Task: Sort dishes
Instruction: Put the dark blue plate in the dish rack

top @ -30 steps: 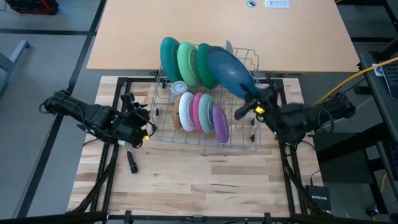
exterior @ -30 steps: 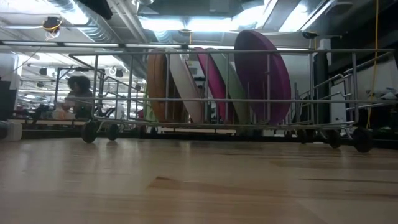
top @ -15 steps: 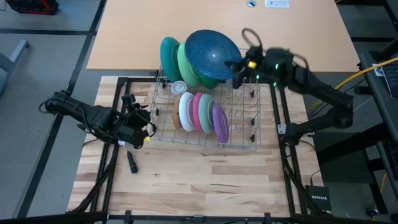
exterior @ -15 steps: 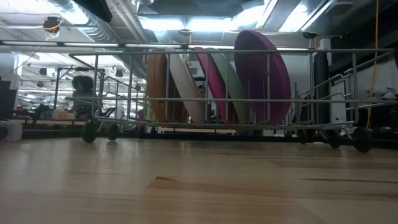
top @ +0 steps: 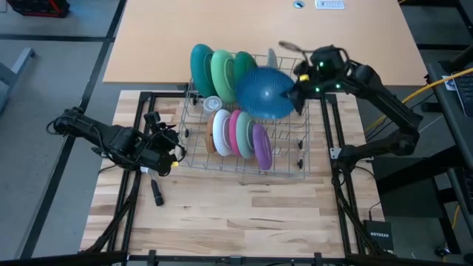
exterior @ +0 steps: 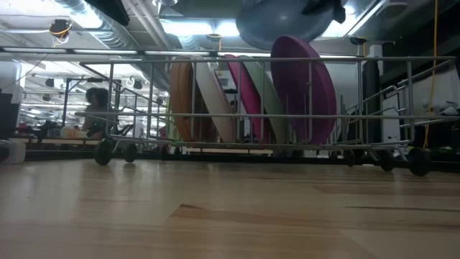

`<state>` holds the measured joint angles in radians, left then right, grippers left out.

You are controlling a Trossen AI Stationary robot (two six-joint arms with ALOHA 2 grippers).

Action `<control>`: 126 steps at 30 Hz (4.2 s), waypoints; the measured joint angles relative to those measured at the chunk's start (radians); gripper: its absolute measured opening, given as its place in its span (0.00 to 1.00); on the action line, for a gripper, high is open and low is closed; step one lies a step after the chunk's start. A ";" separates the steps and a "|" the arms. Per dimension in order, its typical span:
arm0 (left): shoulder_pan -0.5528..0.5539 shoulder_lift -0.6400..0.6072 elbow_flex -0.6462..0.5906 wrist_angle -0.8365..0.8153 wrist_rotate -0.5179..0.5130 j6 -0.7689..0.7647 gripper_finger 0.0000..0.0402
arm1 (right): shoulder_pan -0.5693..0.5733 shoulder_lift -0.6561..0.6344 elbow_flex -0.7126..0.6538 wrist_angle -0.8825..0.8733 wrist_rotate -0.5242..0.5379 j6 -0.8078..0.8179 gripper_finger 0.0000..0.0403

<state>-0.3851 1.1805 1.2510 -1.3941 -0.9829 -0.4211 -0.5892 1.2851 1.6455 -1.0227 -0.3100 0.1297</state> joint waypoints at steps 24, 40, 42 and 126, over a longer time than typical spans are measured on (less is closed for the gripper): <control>0.002 0.000 0.000 0.107 -0.001 0.114 0.31 | 0.304 -0.021 0.140 -0.465 0.480 0.492 0.10; 0.003 0.000 0.000 0.130 -0.001 0.149 0.31 | 0.630 0.036 0.140 -0.547 0.559 1.072 0.10; 0.003 0.000 0.000 0.128 -0.001 0.149 0.31 | 0.629 0.050 0.140 -0.547 0.557 1.073 0.10; 0.003 0.000 0.000 0.127 -0.001 0.167 0.31 | 0.491 0.151 -0.066 -0.542 0.521 1.316 0.11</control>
<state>-0.3824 1.1807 1.2510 -1.2667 -0.9836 -0.2543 -0.0986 1.4364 1.5799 -1.5642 0.2110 1.4460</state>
